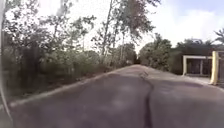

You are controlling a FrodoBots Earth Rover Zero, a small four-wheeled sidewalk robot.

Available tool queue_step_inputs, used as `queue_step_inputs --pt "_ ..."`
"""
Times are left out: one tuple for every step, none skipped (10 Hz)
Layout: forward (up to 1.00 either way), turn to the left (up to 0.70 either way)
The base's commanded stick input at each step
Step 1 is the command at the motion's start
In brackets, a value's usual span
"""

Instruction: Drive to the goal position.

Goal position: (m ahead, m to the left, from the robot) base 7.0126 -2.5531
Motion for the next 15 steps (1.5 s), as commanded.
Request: queue_step_inputs --pt "0.70 -0.01" --pt "0.70 -0.02" --pt "0.70 -0.18" --pt "0.70 -0.12" --pt "0.70 -0.06" --pt "0.70 0.00" --pt "0.70 0.00" --pt "0.70 0.00" --pt "0.70 0.00" --pt "0.70 0.00" --pt "0.70 0.00" --pt "0.70 0.00" --pt "0.70 0.00" --pt "0.70 0.00" --pt "0.70 0.00"
